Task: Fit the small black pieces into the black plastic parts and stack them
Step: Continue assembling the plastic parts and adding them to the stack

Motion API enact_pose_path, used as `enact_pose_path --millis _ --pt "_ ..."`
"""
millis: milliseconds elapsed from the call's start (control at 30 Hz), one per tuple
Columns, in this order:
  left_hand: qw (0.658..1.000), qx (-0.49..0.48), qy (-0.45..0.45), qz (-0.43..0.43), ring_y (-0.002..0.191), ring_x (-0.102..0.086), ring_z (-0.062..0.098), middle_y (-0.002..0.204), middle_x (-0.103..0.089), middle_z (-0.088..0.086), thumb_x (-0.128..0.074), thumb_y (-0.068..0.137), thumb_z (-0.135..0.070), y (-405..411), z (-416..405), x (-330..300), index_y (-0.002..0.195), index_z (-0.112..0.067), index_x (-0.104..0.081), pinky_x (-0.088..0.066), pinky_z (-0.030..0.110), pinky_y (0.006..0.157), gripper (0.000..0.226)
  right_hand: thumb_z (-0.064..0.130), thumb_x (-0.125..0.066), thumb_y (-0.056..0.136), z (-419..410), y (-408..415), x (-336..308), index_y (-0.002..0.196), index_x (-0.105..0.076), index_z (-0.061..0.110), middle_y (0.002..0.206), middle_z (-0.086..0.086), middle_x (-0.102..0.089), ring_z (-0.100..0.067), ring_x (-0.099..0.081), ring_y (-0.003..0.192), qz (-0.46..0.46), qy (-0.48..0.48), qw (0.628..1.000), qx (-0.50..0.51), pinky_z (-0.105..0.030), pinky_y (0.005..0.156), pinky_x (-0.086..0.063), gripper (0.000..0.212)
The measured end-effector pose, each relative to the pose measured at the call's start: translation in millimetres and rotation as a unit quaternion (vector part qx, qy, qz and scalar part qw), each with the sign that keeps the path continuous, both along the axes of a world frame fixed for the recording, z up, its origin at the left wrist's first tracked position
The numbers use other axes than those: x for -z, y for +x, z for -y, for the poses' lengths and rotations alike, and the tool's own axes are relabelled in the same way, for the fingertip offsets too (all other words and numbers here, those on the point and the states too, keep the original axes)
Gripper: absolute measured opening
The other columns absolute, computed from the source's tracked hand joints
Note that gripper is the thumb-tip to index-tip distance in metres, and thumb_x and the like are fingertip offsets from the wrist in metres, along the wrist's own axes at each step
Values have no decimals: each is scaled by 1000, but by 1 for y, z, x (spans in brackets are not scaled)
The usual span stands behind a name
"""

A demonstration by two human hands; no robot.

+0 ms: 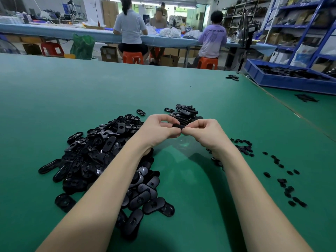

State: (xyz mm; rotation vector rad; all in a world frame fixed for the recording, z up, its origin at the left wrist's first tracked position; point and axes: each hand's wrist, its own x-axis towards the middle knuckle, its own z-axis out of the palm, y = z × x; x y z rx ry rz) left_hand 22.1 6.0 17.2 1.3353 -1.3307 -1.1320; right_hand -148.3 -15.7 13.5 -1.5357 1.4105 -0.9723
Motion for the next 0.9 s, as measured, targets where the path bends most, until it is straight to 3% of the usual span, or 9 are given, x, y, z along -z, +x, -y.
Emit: enact_pose_path --millis 233,300,400,500,600,733,800,900 --pt "997 -33 -31 67 71 -65 13 73 -73 1 -77 83 -9 -3 6 3 88 -21 -69 -48 24 71 15 25 -86 69 3 5 3 67 -70 20 53 14 -60 2 -45 44 -12 -56 998 36 -10 45 -35 17" --pt "997 -29 -40 57 64 -63 7 60 -67 -10 -76 84 -9 -1 7 4 90 -20 -68 -44 20 65 15 24 -86 73 2 4 4 72 -71 21 64 7 -70 -2 -54 53 3 -69 997 21 -16 54 -42 16" --pt "998 -41 -33 26 69 -67 9 73 -76 1 -73 85 -7 1 6 7 100 -15 -68 -47 23 70 17 20 -84 80 1 -4 5 89 -71 28 75 8 -74 -5 -61 59 12 -91 995 -35 -18 60 -47 18" --pt "999 -35 -9 -7 76 -72 14 85 -78 9 -70 88 -6 0 7 9 106 -13 -68 -52 24 79 20 18 -82 80 4 -6 8 86 -72 34 68 19 -68 0 -45 47 -41 -139 989 -42 -12 51 -39 20" --pt "998 -45 -8 -34 77 -74 15 91 -77 10 -64 92 -7 1 10 8 106 -13 -67 -59 25 83 16 27 -83 80 7 -7 13 85 -73 35 67 24 -69 0 -47 49 -81 -155 985 0 -11 52 -36 13" --pt "988 -119 -66 79 74 -70 10 88 -76 -1 -52 93 -7 15 14 9 94 -20 -69 -61 34 84 21 44 -82 80 15 -15 12 78 -75 35 68 25 -70 8 -62 62 -79 -141 983 87 -19 62 -48 11" --pt "981 -132 -81 114 79 -70 10 89 -75 -4 -46 92 -6 21 14 9 92 -22 -69 -59 35 85 28 49 -79 80 21 -15 10 77 -76 35 69 20 -71 3 -67 73 -88 -134 979 130 -25 69 -54 15" --pt "971 -132 -101 173 85 -69 8 87 -74 -10 -43 93 -5 27 15 8 93 -22 -68 -56 27 84 31 53 -75 81 28 -8 10 80 -77 34 75 21 -72 -3 -68 81 -107 -114 974 165 -24 65 -50 19"
